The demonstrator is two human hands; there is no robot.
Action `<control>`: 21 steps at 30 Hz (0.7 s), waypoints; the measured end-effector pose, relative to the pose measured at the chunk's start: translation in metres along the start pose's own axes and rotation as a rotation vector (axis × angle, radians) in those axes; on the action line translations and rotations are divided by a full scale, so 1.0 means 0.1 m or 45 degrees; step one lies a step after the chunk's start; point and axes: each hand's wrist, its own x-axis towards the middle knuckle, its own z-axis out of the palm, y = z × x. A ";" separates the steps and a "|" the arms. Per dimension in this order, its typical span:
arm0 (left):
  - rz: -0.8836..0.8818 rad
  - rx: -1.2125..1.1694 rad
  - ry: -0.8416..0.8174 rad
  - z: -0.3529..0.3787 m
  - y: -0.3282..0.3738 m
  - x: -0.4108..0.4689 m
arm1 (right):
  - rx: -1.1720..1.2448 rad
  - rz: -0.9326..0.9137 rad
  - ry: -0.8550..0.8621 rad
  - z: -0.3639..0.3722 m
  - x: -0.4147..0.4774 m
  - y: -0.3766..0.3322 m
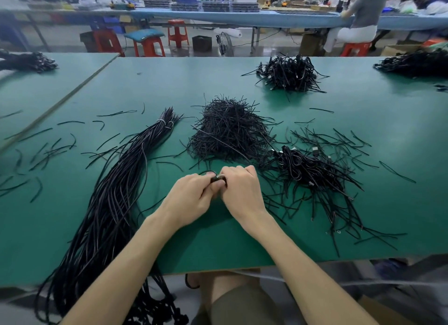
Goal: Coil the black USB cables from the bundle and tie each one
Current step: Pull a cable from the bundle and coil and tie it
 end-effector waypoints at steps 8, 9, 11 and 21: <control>0.092 0.164 0.102 0.01 -0.02 0.02 | 0.393 0.060 0.254 0.04 0.01 0.04; 0.062 0.162 0.114 0.00 -0.04 0.02 | 0.427 0.043 0.273 0.04 0.01 0.05; 0.021 0.148 0.138 0.02 -0.06 0.02 | 0.449 -0.008 0.338 0.03 0.00 0.06; -0.477 -1.701 0.370 -0.02 -0.08 0.15 | 0.303 -0.290 0.056 0.03 -0.07 -0.05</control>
